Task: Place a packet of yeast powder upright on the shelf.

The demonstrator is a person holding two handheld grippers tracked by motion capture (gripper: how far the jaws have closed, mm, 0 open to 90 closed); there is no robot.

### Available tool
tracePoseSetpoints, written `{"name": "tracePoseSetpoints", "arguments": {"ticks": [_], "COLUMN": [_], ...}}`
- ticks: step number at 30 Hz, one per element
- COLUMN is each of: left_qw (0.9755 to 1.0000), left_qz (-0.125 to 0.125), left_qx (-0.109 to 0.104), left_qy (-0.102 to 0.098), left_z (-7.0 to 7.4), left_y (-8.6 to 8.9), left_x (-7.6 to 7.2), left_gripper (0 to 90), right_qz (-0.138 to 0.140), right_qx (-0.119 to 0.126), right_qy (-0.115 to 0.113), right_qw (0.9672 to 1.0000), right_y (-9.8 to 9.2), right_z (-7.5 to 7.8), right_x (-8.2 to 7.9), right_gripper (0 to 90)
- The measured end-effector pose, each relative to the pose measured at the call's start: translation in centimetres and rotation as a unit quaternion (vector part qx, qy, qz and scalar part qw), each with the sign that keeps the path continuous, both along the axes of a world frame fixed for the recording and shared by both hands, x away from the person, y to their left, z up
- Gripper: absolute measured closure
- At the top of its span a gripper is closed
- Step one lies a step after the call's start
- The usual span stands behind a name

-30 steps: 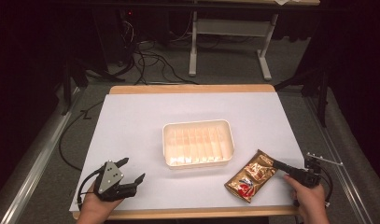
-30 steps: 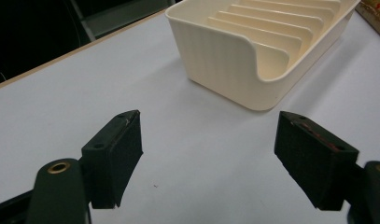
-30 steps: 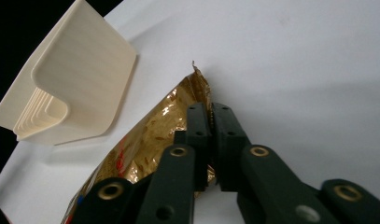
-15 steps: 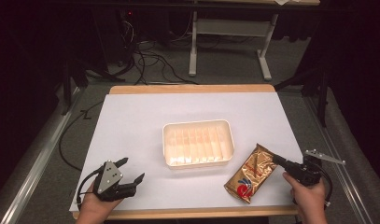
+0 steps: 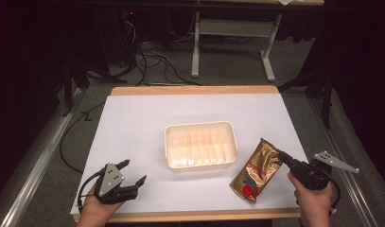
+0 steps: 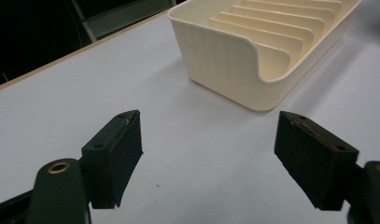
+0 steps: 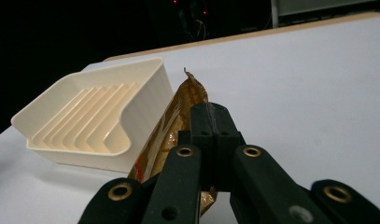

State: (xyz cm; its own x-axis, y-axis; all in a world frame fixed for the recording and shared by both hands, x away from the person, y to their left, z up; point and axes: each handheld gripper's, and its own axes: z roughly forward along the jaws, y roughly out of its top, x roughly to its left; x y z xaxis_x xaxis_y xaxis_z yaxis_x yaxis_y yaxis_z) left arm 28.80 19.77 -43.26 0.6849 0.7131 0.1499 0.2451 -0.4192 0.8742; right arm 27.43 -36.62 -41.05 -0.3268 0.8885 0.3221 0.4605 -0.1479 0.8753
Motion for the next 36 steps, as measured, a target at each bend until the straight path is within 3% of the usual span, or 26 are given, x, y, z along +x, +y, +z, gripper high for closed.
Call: {"name": "tracePoseSetpoints", "arguments": {"ticks": [10,20,36], "left_qw": [1.0000,1.0000,1.0000], "left_qz": [0.002,0.003,0.004], "left_qx": [0.002,0.003,0.002], "left_qy": [-0.005,-0.005,-0.007], "left_z": [0.1,0.1,0.1], "left_y": [0.1,0.1,0.2], "left_x": [0.0,0.0,0.0], "left_gripper": [23.7,23.7,23.7], "right_qz": [-0.001,-0.024,-0.041], "right_qx": [-0.021,-0.038,-0.036], "right_qy": [-0.042,-0.084,-0.114], "right_qw": [0.9989,0.9954,0.9920], "right_y": [1.0,0.9,1.3], "right_z": [1.7,3.1,4.0], "right_x": [-0.9,-1.7,-2.2], "right_gripper": [90.0,90.0,90.0]}}
